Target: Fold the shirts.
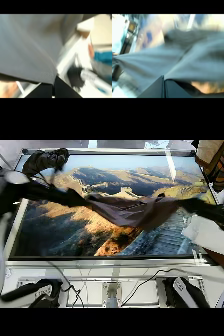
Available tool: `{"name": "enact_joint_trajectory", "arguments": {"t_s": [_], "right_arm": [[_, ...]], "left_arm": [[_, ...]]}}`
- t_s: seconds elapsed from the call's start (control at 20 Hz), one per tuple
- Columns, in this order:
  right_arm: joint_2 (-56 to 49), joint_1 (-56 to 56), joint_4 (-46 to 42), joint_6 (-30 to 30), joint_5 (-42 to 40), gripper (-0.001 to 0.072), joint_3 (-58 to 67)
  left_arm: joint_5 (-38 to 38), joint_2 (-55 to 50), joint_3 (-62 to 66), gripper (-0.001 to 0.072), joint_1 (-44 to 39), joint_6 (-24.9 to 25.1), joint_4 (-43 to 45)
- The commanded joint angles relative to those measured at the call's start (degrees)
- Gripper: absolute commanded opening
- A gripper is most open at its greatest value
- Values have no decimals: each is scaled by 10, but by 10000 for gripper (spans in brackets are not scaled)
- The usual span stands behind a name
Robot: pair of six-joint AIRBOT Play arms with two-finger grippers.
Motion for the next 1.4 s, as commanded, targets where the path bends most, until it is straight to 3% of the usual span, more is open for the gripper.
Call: {"name": "enact_joint_trajectory", "arguments": {"t_s": [0.0,0.05,0.15,0.25,0.3,0.35,0.4,0.45,0.5,0.55,0.65,0.7,0.75,0.8,0.9,0.95,1.15,1.35], "right_arm": [[160,-30,69,13,-7,17,98],[177,-30,63,21,-48,17,130],[186,-30,86,16,-67,16,202],[178,-30,-64,54,-165,16,253],[161,-30,-145,107,-197,16,262],[139,-30,-161,123,-171,16,268],[118,-29,-133,119,-115,16,268],[100,-28,-107,97,-91,17,268],[81,-29,-115,105,-123,16,268],[62,-32,-131,122,-152,16,269],[17,-37,-120,137,-111,16,269],[0,-37,-81,131,-45,16,269],[-4,-34,-39,95,6,16,268],[1,-23,-38,90,-16,16,269],[4,-10,-45,93,-87,16,269],[0,-8,-37,92,-80,16,269],[-3,21,-45,76,-32,16,269],[-4,45,-48,64,-135,16,269]], "left_arm": [[161,200,46,9,0,20,-14],[213,244,67,7,0,15,46],[259,311,121,7,0,-94,265],[213,332,158,6,0,-256,569],[139,329,169,7,0,-302,680],[77,326,169,7,0,-293,686],[33,319,167,7,0,-260,626],[39,311,158,7,0,-219,569],[74,298,148,7,0,-212,554],[96,275,147,6,0,-227,567],[88,217,147,7,0,-237,537],[72,193,146,7,0,-228,461],[77,174,146,7,-1,-181,366],[130,160,147,6,-7,-160,312],[253,144,147,6,-7,-179,313],[278,137,147,6,-7,-188,312],[240,119,147,6,-8,-156,311],[358,118,166,5,-7,-151,322]]}}
